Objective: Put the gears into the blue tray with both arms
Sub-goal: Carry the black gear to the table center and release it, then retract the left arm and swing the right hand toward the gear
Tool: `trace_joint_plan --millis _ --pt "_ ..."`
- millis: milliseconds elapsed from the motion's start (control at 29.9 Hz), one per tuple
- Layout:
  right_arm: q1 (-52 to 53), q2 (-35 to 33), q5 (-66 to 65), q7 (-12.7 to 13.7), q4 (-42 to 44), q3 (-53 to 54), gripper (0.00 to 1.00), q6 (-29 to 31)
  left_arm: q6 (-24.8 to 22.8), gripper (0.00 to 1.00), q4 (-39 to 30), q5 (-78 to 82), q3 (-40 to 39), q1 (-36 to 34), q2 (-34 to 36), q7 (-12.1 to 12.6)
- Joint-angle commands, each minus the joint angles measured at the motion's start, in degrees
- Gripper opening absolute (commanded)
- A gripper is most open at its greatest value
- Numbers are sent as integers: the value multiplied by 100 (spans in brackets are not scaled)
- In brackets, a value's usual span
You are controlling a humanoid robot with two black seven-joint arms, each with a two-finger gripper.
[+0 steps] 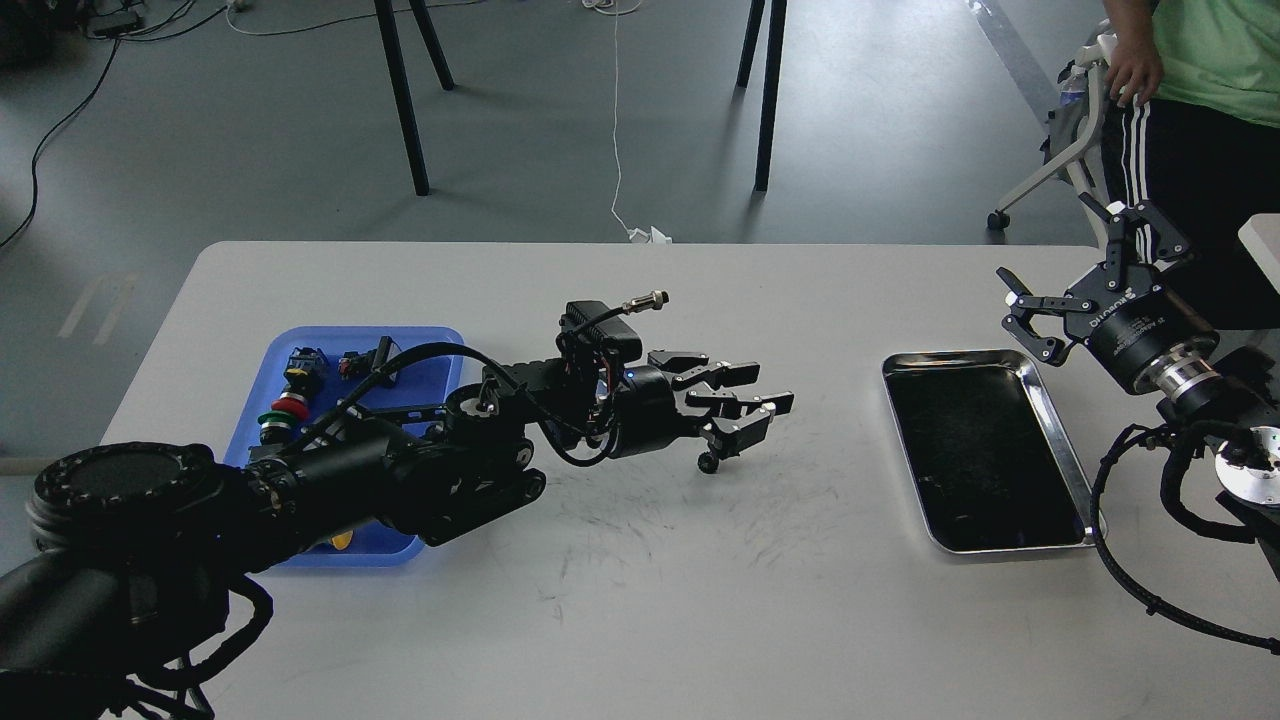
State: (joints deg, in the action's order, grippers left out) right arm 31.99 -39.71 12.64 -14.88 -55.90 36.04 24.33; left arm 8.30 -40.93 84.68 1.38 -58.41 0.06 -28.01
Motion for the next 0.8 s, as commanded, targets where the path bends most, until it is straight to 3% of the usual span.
trace_joint_plan --millis 0,167,234,368,468,769 --pt "105 -1 -226 28 -9 -36 98 -25 14 60 -3 -495 -128 -390 335 1" --pt "184 -36 -727 204 -27 -44 98 -77 -21 67 -3 -1154 -506 -645 1153 1" --pt "272 -63 -903 528 -9 -53 98 -95 -21 75 15 -1418 -550 -689 1460 1" --pt "474 -71 -1193 1468 -88 -237 98 -34 -12 77 68 -1954 -594 -689 1979 1" --pt "702 -89 -1325 1944 -97 -387 98 63 14 79 111 -2393 -708 -663 2313 1" --pt "1651 -177 -1896 2076 -71 -1001 98 37 5 84 595 -3668 -858 -566 2903 1"
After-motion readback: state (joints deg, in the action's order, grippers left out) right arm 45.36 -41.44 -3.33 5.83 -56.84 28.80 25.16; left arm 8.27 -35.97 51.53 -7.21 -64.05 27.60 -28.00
